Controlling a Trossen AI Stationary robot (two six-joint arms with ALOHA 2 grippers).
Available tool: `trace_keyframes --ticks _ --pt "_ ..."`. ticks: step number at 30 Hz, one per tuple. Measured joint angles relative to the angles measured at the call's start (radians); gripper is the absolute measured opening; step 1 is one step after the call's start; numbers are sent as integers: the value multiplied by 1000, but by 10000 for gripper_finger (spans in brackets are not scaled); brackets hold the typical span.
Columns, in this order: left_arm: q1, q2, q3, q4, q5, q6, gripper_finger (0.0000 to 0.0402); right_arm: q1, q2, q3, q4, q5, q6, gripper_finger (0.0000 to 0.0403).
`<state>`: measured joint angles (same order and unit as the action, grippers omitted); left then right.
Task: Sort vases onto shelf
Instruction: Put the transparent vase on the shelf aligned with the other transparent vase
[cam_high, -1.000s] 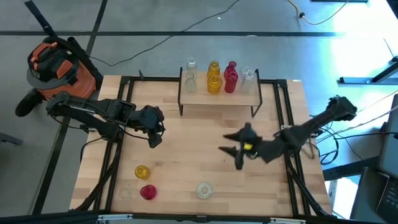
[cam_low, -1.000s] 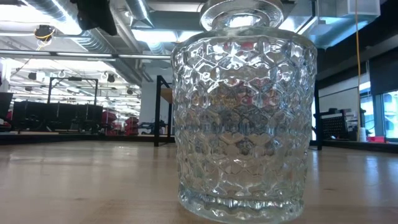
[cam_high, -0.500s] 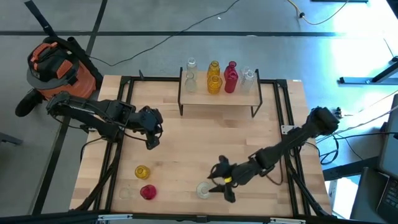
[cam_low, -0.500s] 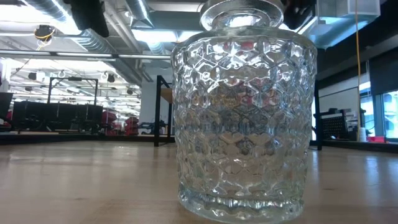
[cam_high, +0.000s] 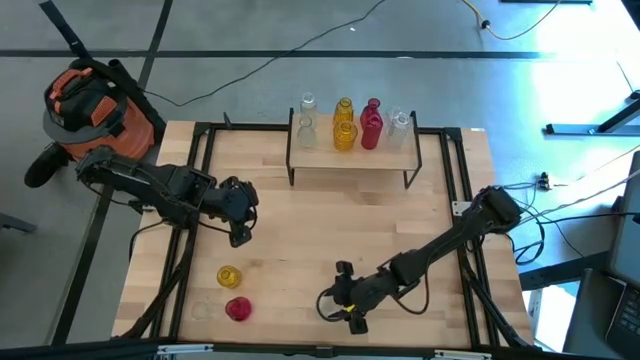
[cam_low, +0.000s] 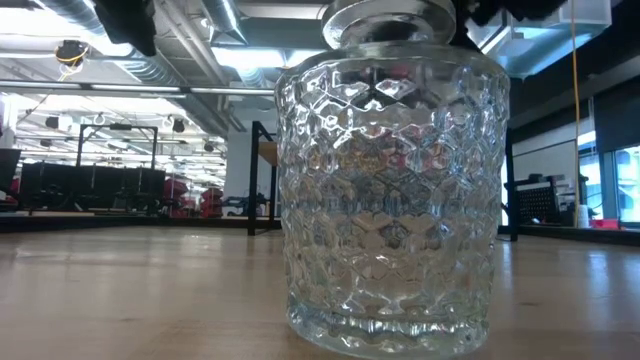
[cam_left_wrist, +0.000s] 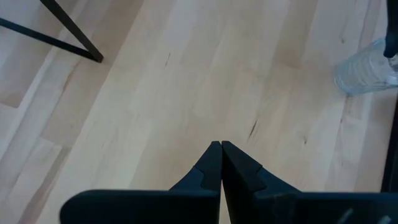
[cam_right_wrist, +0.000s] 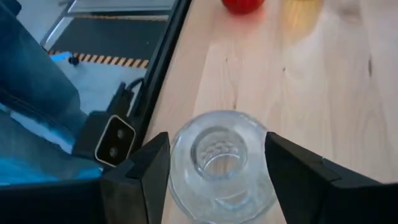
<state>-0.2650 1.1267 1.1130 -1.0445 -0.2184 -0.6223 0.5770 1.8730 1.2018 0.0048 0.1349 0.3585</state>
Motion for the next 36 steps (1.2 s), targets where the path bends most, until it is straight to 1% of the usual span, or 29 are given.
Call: trace_keyframes --ticks 5,12,19,21,24,29,36 --pt "-20 0 0 -14 -1 -4 0 0 23 1 -2 -21 0 221" --pt "-20 0 0 -14 -16 -3 0 -1 24 1 -2 55 2 221" --pt "-20 0 0 -14 -41 -3 0 -2 35 1 23 58 0 220" --pt "-20 0 0 -14 -50 -3 0 -2 41 1 42 77 -4 219" --pt "-20 0 0 -14 -57 -3 0 -2 45 0 48 94 -7 200" --pt "-20 0 0 -14 -61 -3 0 -23 45 0 47 96 -16 142" --pt "-20 0 0 -14 -61 -3 0 -69 44 0 41 82 -23 140"
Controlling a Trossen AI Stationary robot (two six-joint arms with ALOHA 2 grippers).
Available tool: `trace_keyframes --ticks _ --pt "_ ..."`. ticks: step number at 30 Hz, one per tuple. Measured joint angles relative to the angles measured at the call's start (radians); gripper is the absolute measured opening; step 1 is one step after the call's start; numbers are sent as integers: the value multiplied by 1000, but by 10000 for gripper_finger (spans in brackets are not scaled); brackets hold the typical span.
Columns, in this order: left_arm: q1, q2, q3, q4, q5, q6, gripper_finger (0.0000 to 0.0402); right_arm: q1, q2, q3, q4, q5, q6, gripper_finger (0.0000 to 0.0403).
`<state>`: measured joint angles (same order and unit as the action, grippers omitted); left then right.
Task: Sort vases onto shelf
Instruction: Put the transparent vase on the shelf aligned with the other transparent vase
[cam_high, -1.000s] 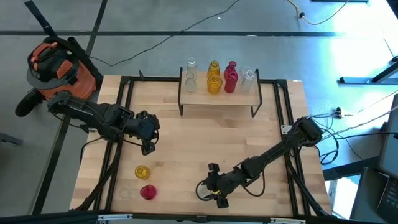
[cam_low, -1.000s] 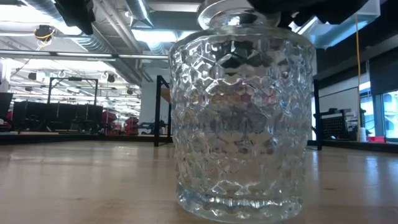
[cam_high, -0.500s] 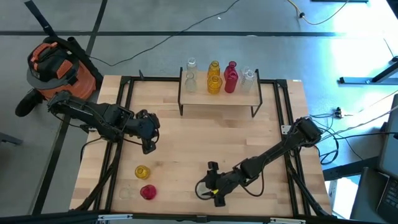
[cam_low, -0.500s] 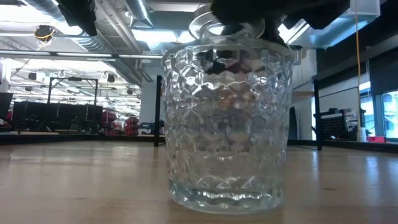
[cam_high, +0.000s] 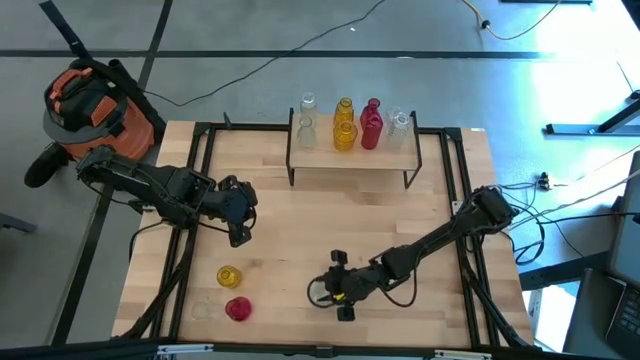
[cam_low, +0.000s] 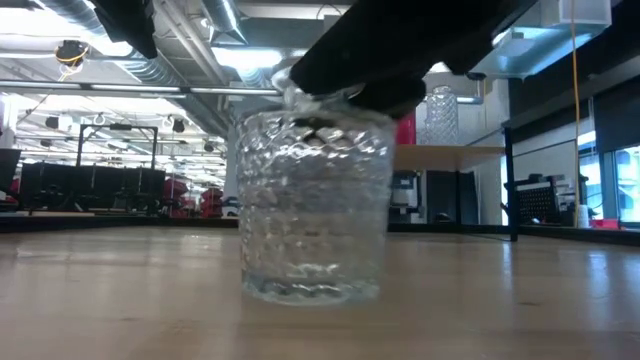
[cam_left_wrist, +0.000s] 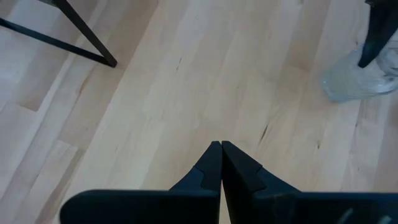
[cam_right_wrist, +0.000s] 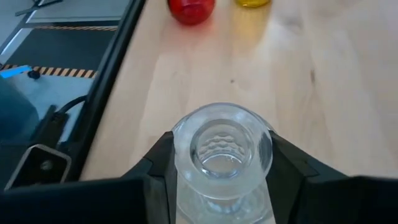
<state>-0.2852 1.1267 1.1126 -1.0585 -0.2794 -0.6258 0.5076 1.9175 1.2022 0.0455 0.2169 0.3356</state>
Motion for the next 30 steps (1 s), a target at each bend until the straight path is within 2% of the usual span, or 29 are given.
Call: trace_keyframes --ticks 6,11,16,22,30 --pt "0 0 0 0 -2 0 0 -21 -31 0 -73 9 9 140" --pt "0 0 0 -1 -16 0 0 -57 -108 -3 -132 31 59 140" --pt "0 0 0 -2 -43 0 0 -106 -218 -2 -183 170 110 140" --pt "0 0 -1 -4 -51 0 0 -183 -414 -2 -469 342 205 140" --pt "1 0 -1 -3 -72 2 0 -370 -697 -1 -802 371 319 140"
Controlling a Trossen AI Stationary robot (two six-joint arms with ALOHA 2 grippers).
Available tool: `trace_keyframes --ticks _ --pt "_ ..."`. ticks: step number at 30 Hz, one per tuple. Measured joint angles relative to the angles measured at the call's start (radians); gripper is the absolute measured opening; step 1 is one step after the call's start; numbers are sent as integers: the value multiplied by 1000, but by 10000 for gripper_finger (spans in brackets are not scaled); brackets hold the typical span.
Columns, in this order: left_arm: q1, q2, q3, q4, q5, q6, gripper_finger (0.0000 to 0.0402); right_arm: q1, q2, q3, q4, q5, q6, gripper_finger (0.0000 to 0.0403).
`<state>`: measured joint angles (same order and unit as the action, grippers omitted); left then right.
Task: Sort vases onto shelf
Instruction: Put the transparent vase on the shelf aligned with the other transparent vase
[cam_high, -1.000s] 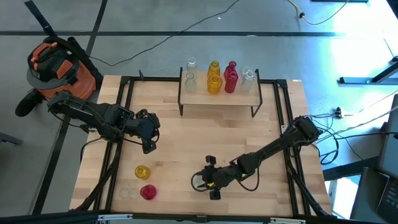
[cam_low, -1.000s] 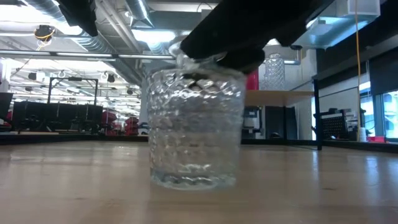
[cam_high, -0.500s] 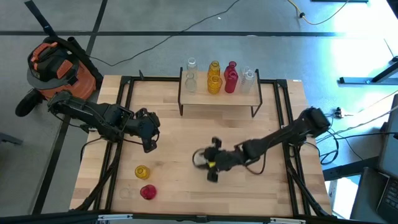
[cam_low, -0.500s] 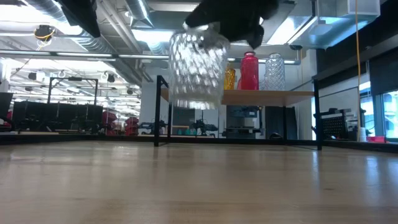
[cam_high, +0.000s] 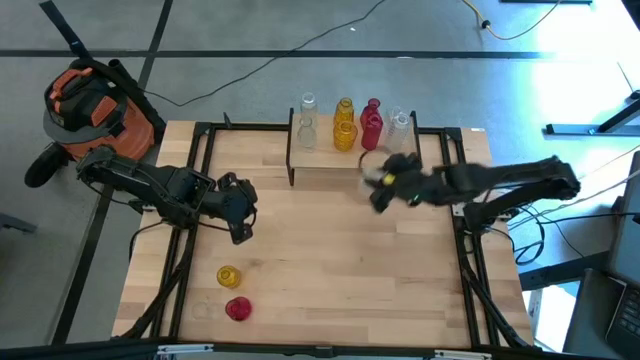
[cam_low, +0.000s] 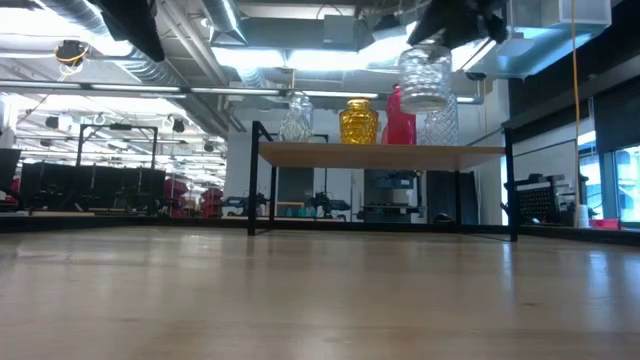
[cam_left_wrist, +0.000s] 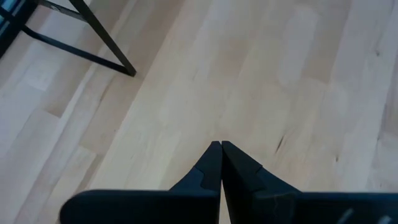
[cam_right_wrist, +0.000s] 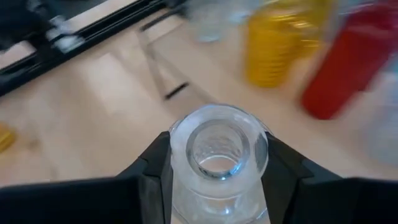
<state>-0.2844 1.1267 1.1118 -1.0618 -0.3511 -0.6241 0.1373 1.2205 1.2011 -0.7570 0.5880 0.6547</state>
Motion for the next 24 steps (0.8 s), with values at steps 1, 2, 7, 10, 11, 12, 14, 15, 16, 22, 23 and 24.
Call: trace_keyframes --ticks 1,2,7,10,11,12,14,15,16,22,23,24 --pt "0 0 0 0 -6 -2 0 -21 -24 0 -28 0 2 140" --pt "0 0 0 0 -9 -2 0 -43 -46 0 -58 1 8 140" --pt "0 0 0 0 -13 -3 0 -124 -117 0 -196 4 62 140" --pt "0 0 0 0 -14 -2 0 -155 -132 0 -231 38 83 140" --pt "0 0 0 0 -17 -3 0 -164 -134 0 -237 52 89 140" --pt "0 0 0 0 -23 -2 0 -173 -135 0 -242 67 100 140" --pt "0 0 0 1 -31 -2 0 -180 -135 -13 -237 98 136 140" --pt "0 0 0 1 -32 -2 0 -178 -137 -25 -235 119 164 140" --pt "0 0 0 0 -32 -2 0 -177 -140 -41 -234 132 189 140" --pt "0 0 0 0 -33 -5 0 -148 -147 -152 -137 185 258 140" --pt "0 0 0 0 -33 -3 0 -148 -147 -163 -121 194 262 140" --pt "0 0 0 0 -33 -2 0 -149 -147 -167 -116 196 268 140"
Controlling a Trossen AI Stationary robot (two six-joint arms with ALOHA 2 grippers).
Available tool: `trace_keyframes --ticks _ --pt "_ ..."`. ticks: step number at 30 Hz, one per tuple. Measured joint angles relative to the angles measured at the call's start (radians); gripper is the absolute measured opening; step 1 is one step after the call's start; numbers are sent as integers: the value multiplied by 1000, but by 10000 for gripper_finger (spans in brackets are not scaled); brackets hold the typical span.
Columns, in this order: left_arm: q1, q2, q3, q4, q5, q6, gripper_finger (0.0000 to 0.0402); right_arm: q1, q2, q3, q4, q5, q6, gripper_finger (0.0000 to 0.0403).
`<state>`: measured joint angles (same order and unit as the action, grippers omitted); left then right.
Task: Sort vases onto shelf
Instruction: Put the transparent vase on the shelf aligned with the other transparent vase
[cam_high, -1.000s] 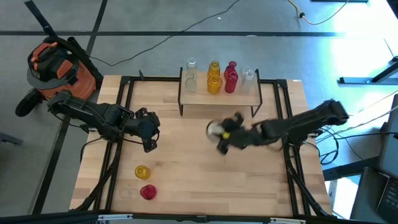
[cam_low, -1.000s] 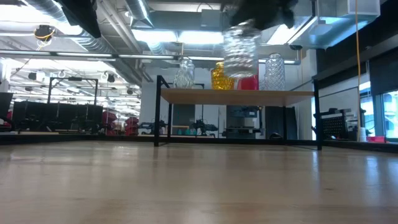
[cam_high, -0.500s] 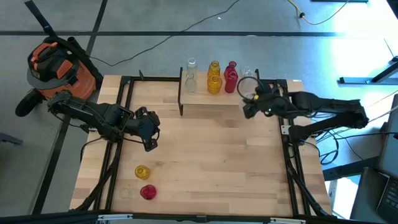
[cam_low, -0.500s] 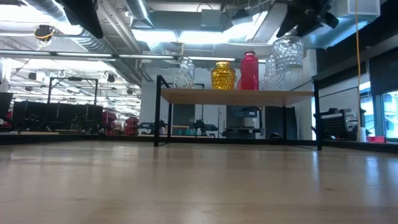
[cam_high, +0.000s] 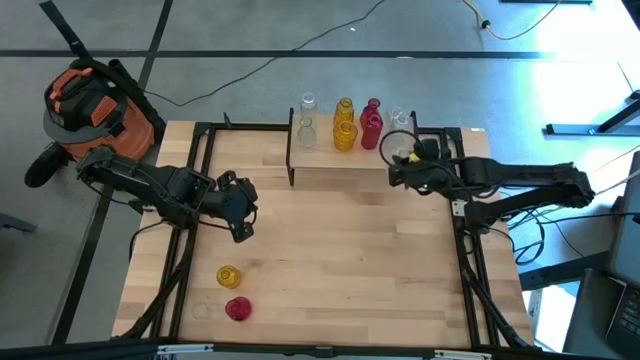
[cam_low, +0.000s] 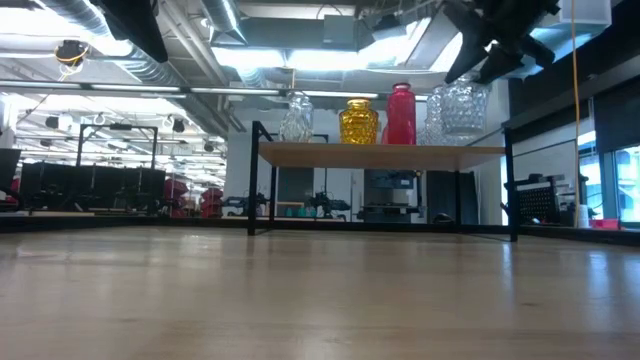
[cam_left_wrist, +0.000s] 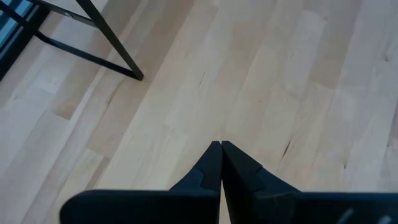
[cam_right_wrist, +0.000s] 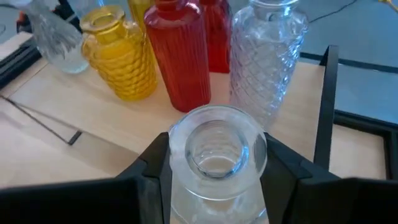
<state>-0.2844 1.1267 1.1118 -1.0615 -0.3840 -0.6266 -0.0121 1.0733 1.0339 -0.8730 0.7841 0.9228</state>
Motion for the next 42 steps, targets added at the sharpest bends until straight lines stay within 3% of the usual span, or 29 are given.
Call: trace_keyframes --ticks 10,22,27,35,42 --pt "1 0 0 0 0 12 0 -24 -1 -2 -28 15 15 140" --pt "1 0 0 0 0 28 0 -134 6 -2 -41 -66 5 142" --pt "1 0 0 0 0 28 0 -167 7 -2 -1 -106 -55 165" --pt "1 0 0 0 0 27 0 -220 9 -1 39 -165 -99 156" --pt "1 0 0 0 0 27 0 -219 9 -1 47 -167 -152 196"
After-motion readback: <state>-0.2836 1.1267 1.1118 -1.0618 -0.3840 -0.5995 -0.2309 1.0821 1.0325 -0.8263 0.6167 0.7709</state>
